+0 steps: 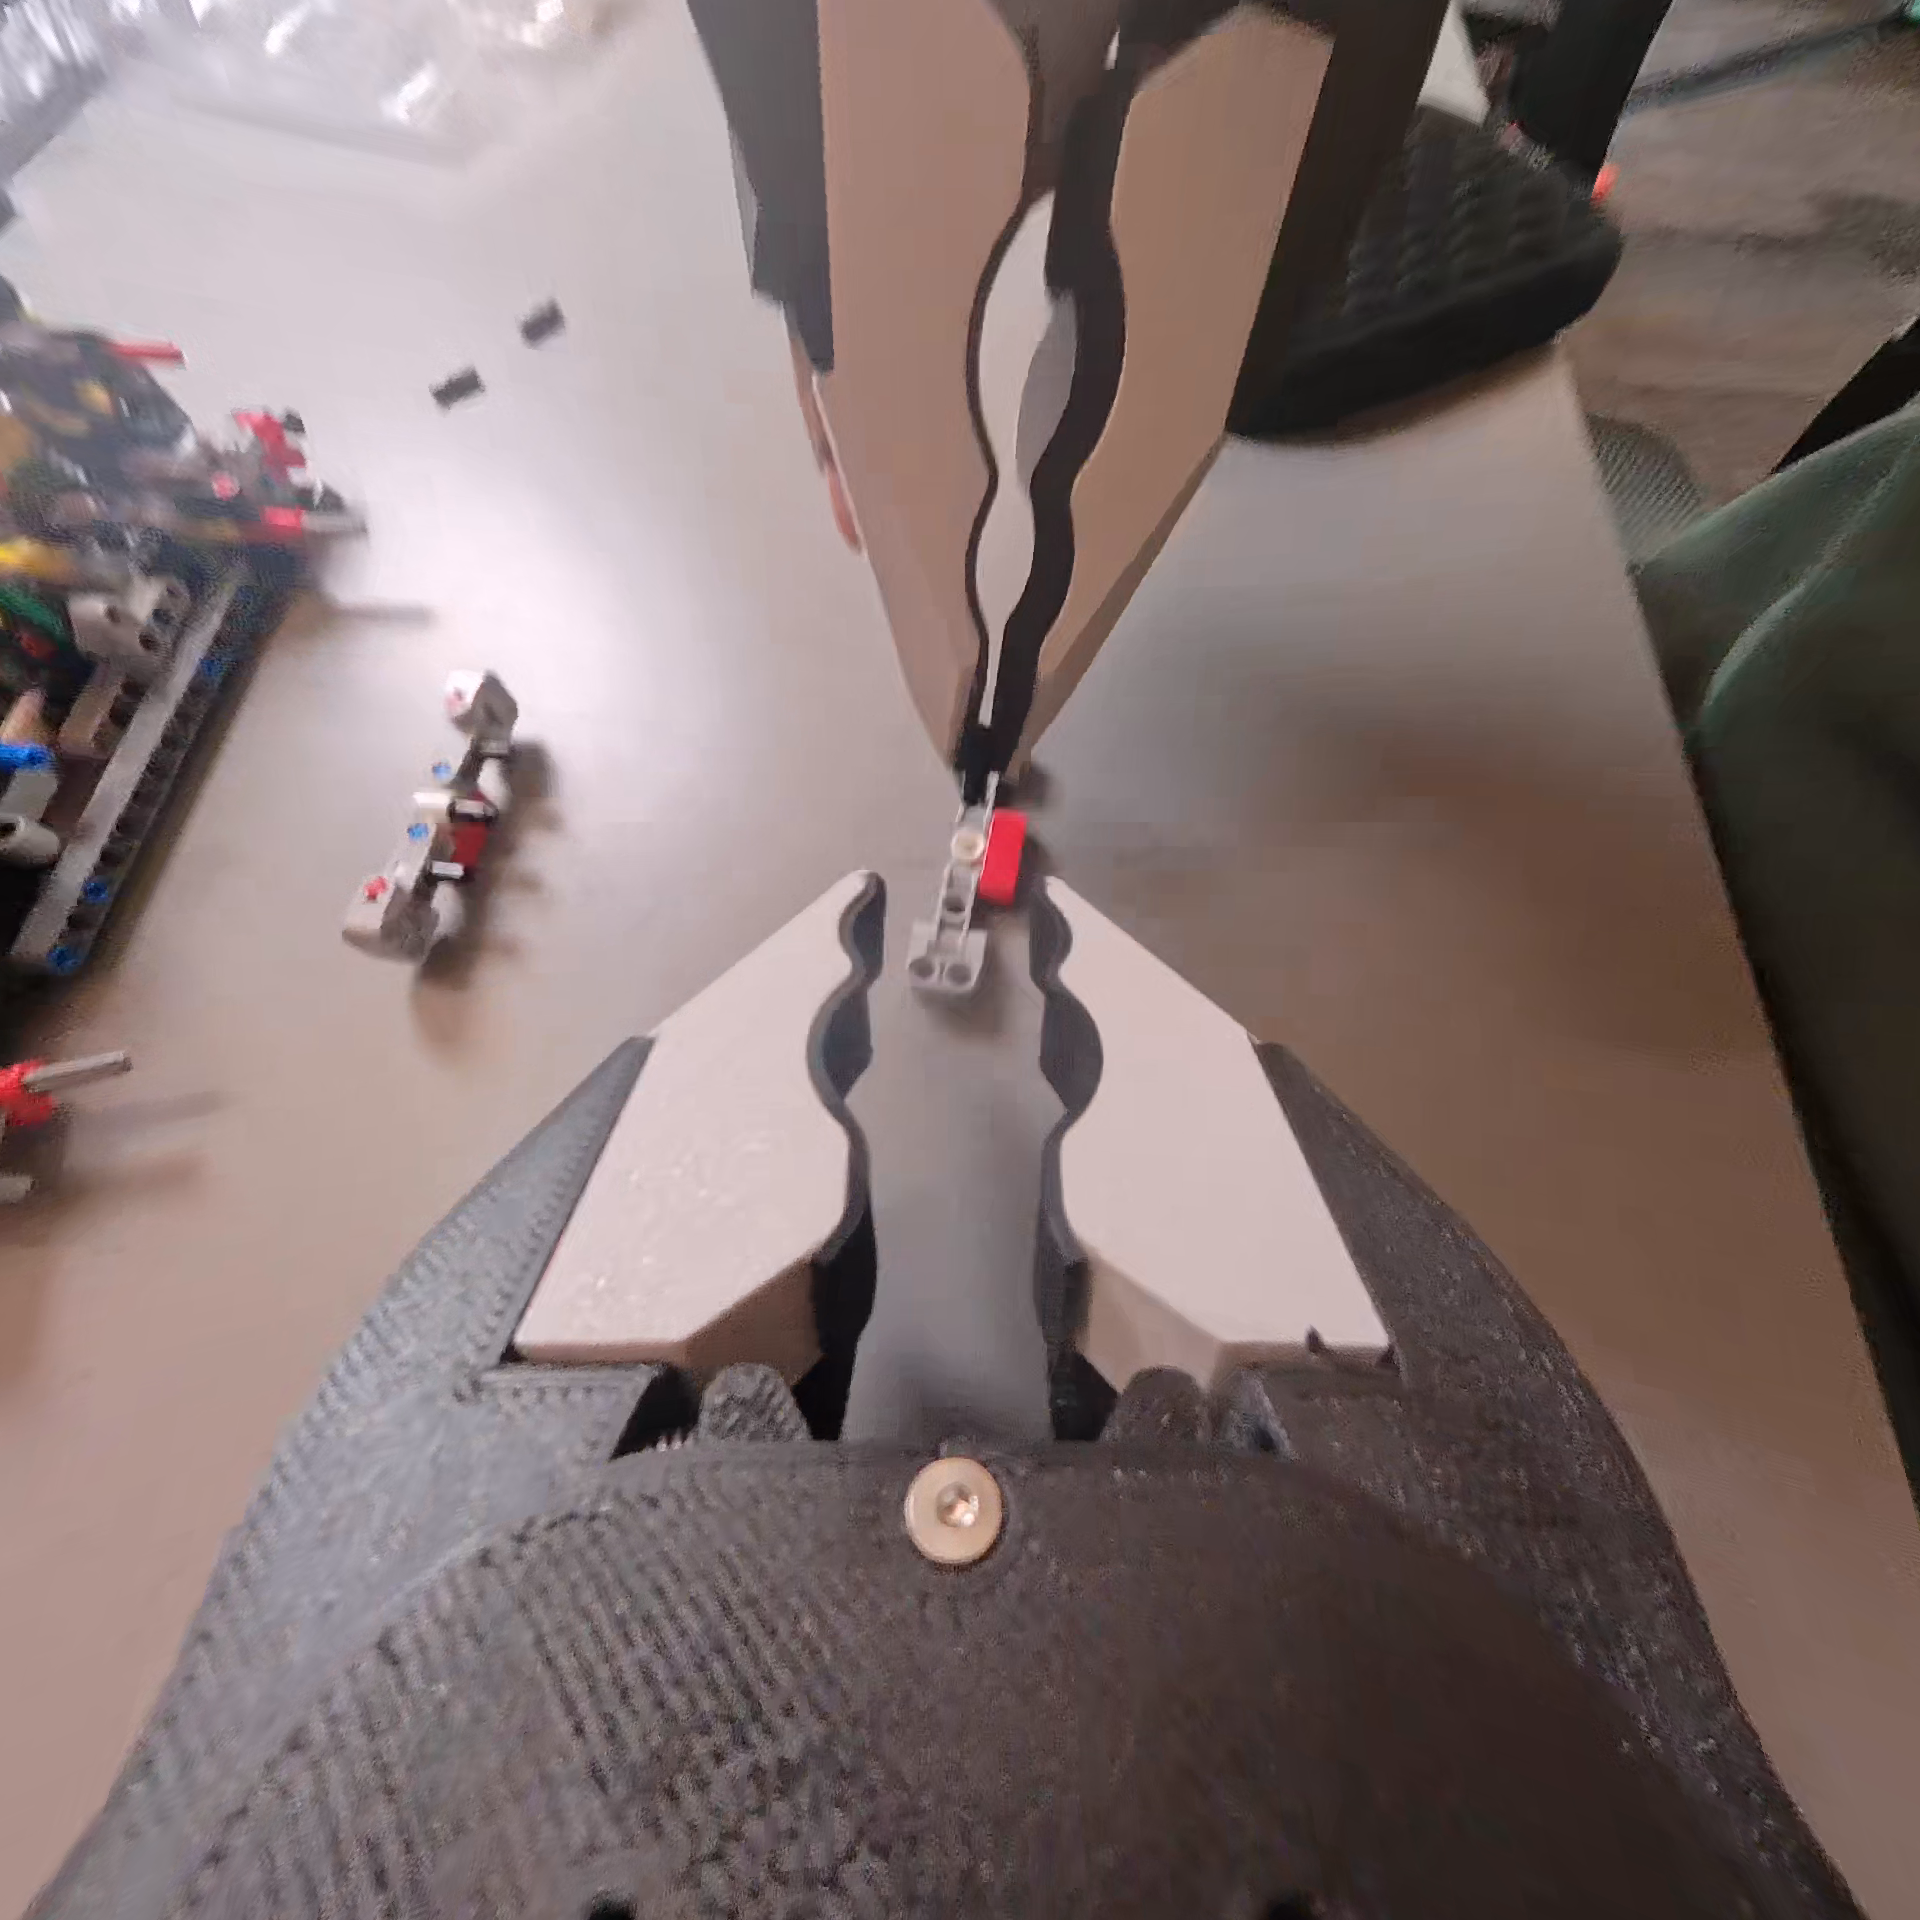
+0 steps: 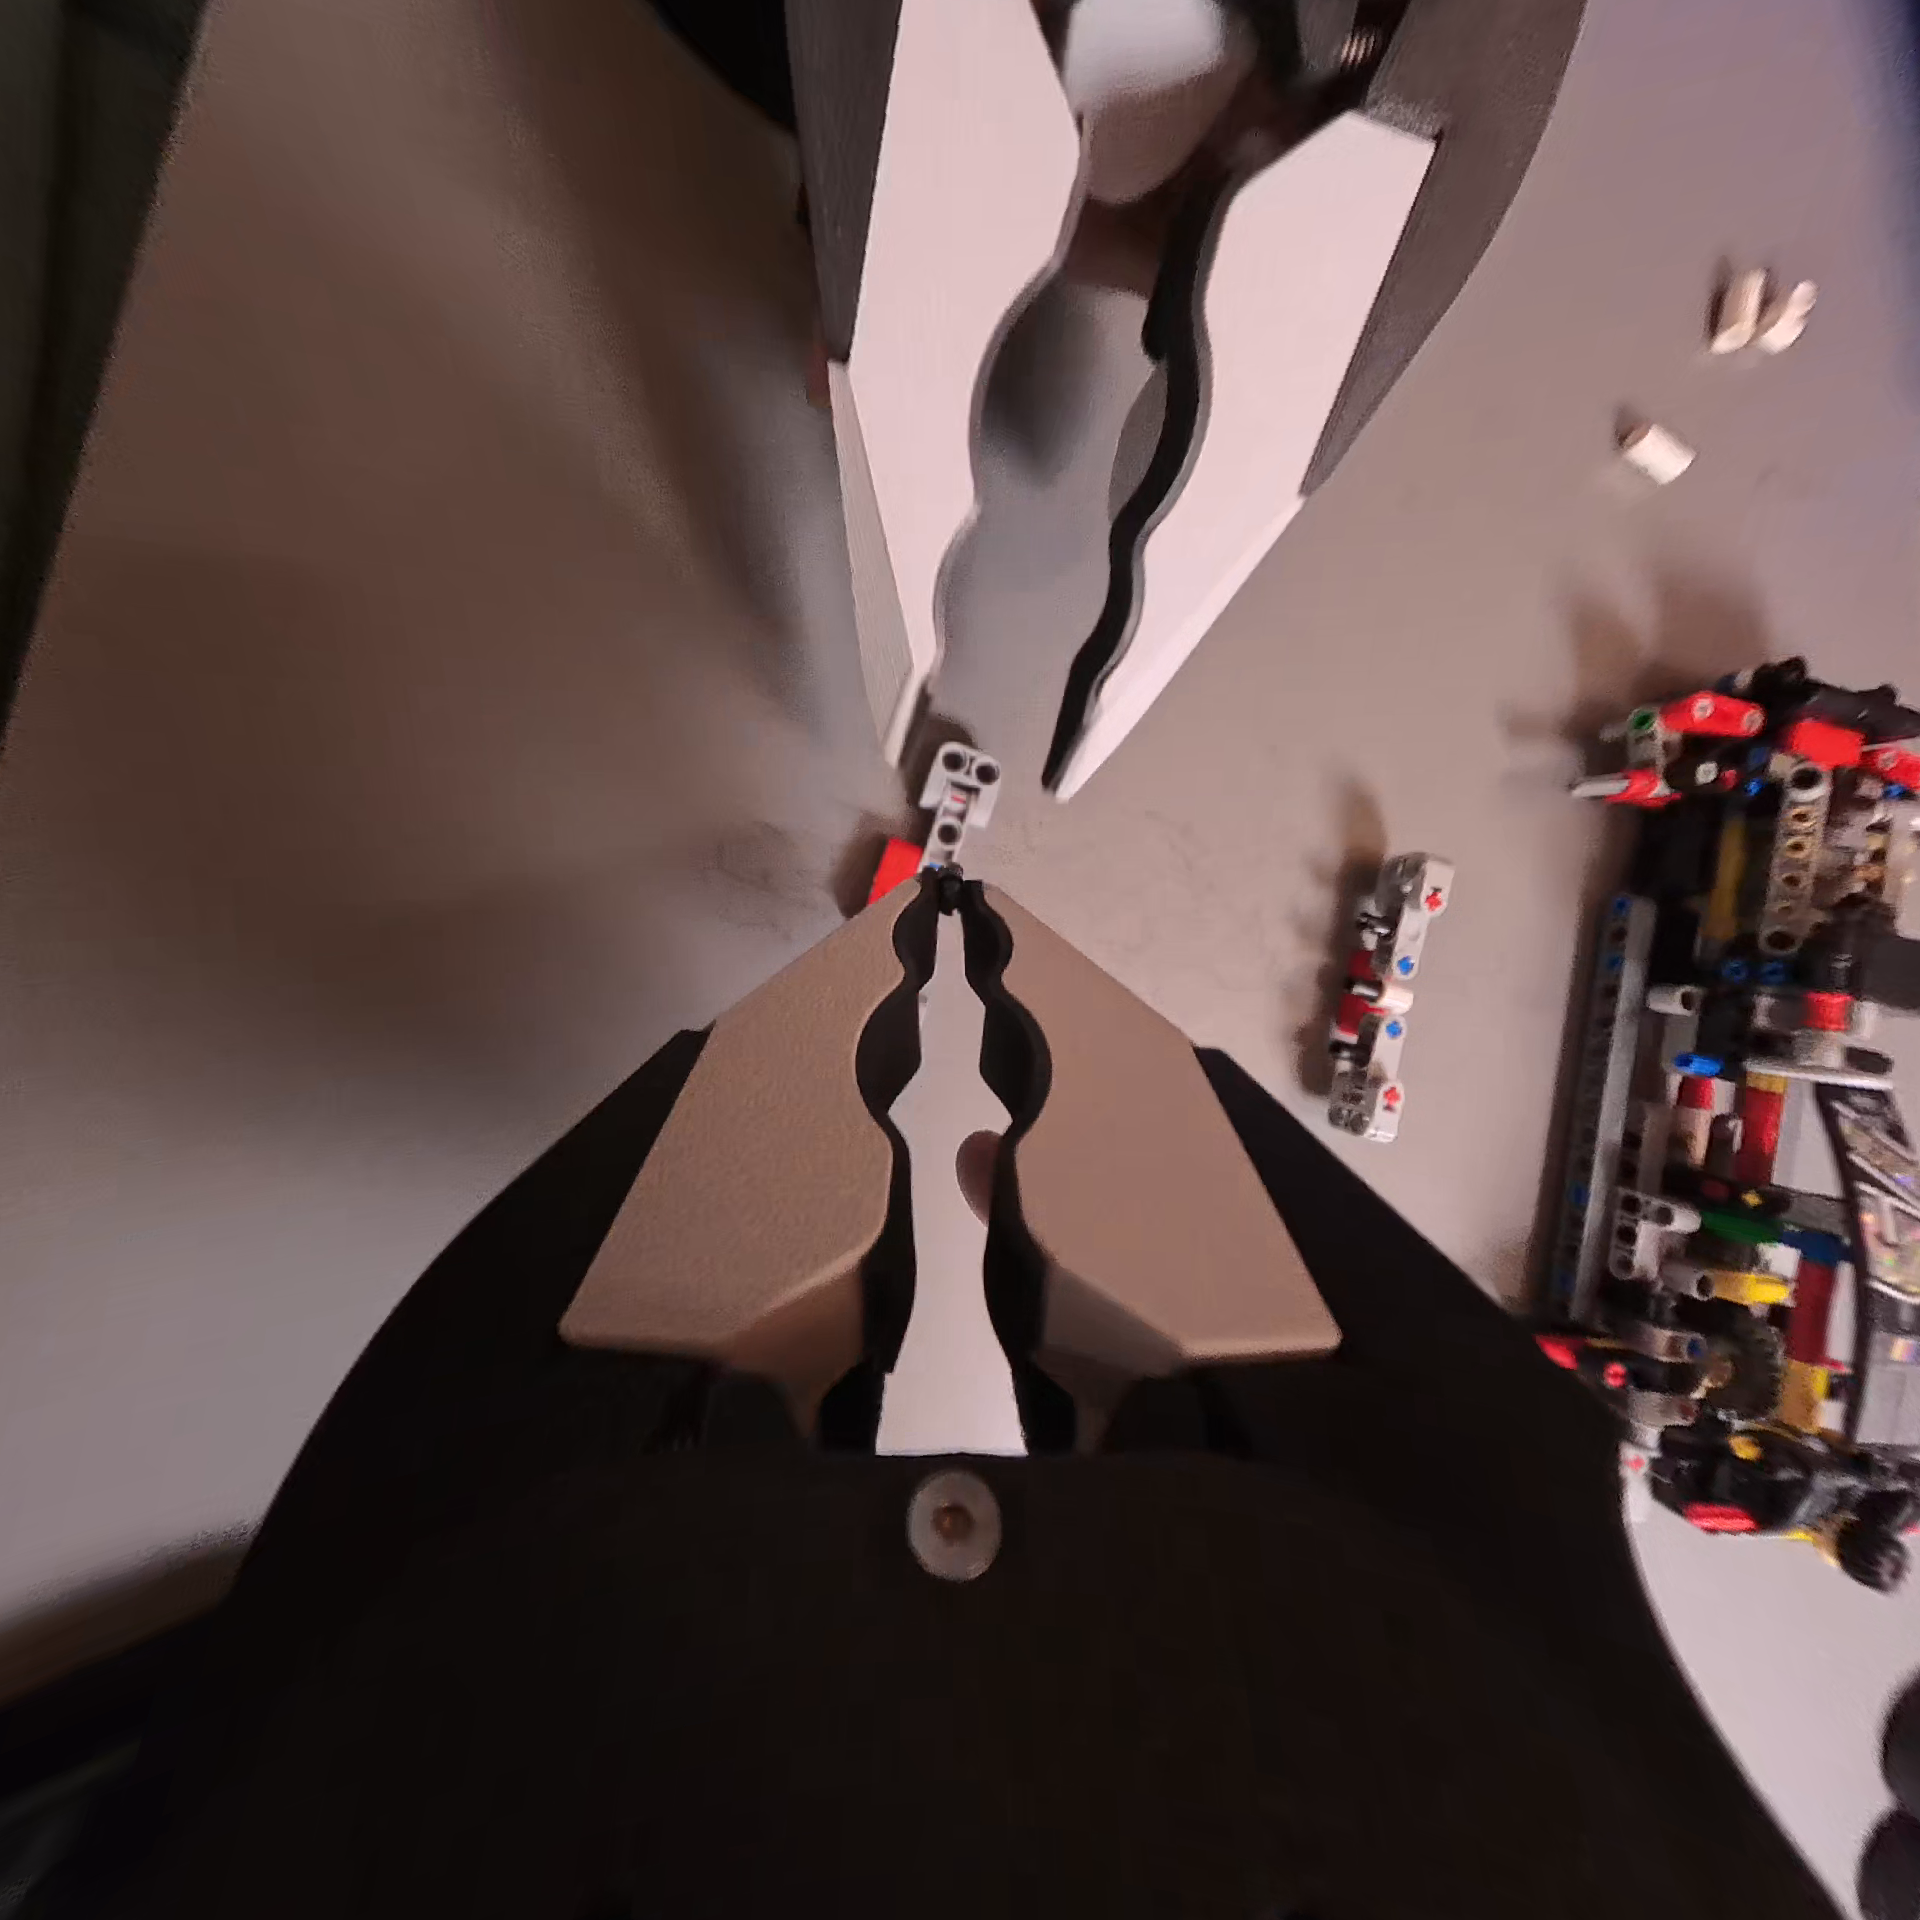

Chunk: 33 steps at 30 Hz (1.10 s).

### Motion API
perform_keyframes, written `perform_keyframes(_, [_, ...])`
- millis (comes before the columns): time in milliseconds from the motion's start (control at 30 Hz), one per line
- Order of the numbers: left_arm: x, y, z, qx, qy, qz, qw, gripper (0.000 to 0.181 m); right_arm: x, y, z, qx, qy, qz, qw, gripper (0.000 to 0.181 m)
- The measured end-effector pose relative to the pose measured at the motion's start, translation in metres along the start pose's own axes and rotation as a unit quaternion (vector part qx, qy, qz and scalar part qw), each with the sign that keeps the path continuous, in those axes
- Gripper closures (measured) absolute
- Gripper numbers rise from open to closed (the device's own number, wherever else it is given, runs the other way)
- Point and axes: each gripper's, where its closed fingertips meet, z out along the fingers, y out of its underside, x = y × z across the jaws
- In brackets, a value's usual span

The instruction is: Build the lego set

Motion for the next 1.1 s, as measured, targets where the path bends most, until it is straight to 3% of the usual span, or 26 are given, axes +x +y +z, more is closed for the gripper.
perform_keyframes(33, [-0.001, 0.006, 0.0, -0.013, 0.007, -0.009, 1.0, 0.151, 0.0, 0.004, 0.003, -0.012, -0.01, 0.008, 1.0, 0.178])
perform_keyframes(300, [-0.005, 0.024, 0.008, -0.055, 0.004, -0.005, 0.998, 0.154, -0.003, 0.014, 0.017, -0.08, -0.054, -0.004, 0.995, 0.179])
perform_keyframes(500, [-0.002, 0.023, 0.01, -0.054, 0.007, 0.004, 0.998, 0.167, -0.006, 0.013, 0.017, -0.096, -0.063, -0.009, 0.993, 0.179])
perform_keyframes(800, [-0.001, 0.023, 0.011, -0.056, 0.01, 0.001, 0.998, 0.167, -0.007, 0.016, 0.018, -0.131, -0.063, -0.022, 0.989, 0.179])
perform_keyframes(1100, [0.0, 0.023, 0.012, -0.051, 0.013, -0.001, 0.999, 0.167, -0.008, 0.019, 0.022, -0.188, -0.116, -0.06, 0.973, 0.179])
